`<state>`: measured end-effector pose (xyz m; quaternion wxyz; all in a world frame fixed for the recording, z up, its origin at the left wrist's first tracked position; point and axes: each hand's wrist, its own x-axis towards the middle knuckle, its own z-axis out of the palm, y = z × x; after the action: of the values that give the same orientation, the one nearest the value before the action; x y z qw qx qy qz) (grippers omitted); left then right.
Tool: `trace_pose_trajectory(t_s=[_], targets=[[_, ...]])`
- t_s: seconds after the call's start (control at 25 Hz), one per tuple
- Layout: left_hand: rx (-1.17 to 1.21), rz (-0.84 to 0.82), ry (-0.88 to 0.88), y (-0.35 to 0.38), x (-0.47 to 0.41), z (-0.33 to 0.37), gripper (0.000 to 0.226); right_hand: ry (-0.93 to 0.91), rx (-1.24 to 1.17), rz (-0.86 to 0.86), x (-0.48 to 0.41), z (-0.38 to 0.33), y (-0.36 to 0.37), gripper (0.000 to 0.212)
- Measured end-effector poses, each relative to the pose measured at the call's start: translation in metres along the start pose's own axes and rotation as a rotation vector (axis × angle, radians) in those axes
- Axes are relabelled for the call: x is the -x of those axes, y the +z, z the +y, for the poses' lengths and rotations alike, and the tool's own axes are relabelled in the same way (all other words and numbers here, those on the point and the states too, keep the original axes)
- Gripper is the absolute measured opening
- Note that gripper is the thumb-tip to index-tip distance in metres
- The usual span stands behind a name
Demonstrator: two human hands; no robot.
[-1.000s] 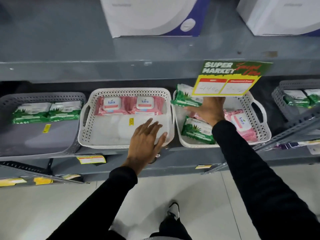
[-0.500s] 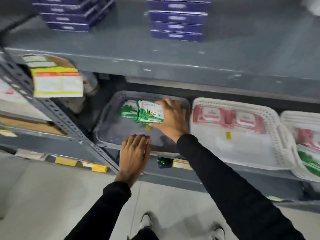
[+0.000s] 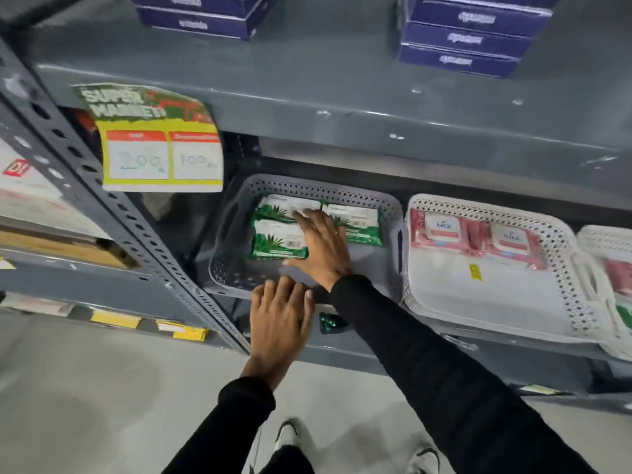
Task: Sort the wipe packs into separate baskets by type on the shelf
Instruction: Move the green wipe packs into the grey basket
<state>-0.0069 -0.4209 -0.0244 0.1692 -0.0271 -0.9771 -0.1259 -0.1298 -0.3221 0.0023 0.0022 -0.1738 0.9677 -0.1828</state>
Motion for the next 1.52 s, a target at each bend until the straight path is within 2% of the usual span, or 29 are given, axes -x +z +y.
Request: trace_pose_trajectory(t_s=[0.08, 0.2, 0.36, 0.48, 0.6, 0.68, 0.8, 0.88, 1.0, 1.08, 1.2, 1.32, 1.52], targets=[[0.067, 0.029, 0.0, -0.007, -0.006, 0.019, 0.027, 0.032, -0.058, 0.089, 0.017, 0.026, -0.024, 0.093], [0.172, 0.042, 0.172, -0.007, -0.014, 0.078, 0.015, 0.099, -0.089, 0.219, 0.063, 0.09, -0.069, 0.083], [0.283, 0.016, 0.347, 0.008, -0.016, 0.184, 0.016, 0.296, -0.094, 0.335, 0.141, 0.198, -0.136, 0.08], [0.327, -0.059, 0.449, 0.028, -0.007, 0.265, 0.02, 0.473, -0.117, 0.347, 0.208, 0.287, -0.184, 0.082], [0.333, -0.134, 0.488, 0.046, 0.002, 0.328, 0.026, 0.587, -0.133, 0.263, 0.262, 0.365, -0.218, 0.082], [0.316, -0.156, 0.48, 0.056, 0.004, 0.363, 0.026, 0.64, -0.078, 0.11, 0.286, 0.405, -0.233, 0.085], [0.243, -0.208, 0.478, 0.067, 0.008, 0.404, 0.03, 0.609, 0.061, -0.138, 0.303, 0.445, -0.235, 0.093], [0.164, -0.26, 0.474, 0.072, 0.009, 0.421, 0.031, 0.571, 0.107, -0.204, 0.304, 0.46, -0.228, 0.092], [0.049, -0.275, 0.456, 0.076, 0.013, 0.43, 0.027, 0.534, 0.107, -0.171, 0.302, 0.47, -0.22, 0.087], [0.051, -0.26, 0.443, 0.078, 0.014, 0.43, 0.025, 0.563, 0.016, -0.091, 0.305, 0.473, -0.22, 0.089], [0.08, -0.235, 0.424, 0.078, 0.013, 0.417, 0.028, 0.608, -0.221, 0.143, 0.311, 0.466, -0.224, 0.09], [0.097, -0.216, 0.395, 0.071, 0.011, 0.393, 0.028, 0.529, -0.275, 0.314, 0.296, 0.44, -0.233, 0.085], [0.143, -0.078, 0.27, 0.039, -0.013, 0.323, 0.029, 0.341, -0.23, 0.328, 0.23, 0.346, -0.228, 0.08]])
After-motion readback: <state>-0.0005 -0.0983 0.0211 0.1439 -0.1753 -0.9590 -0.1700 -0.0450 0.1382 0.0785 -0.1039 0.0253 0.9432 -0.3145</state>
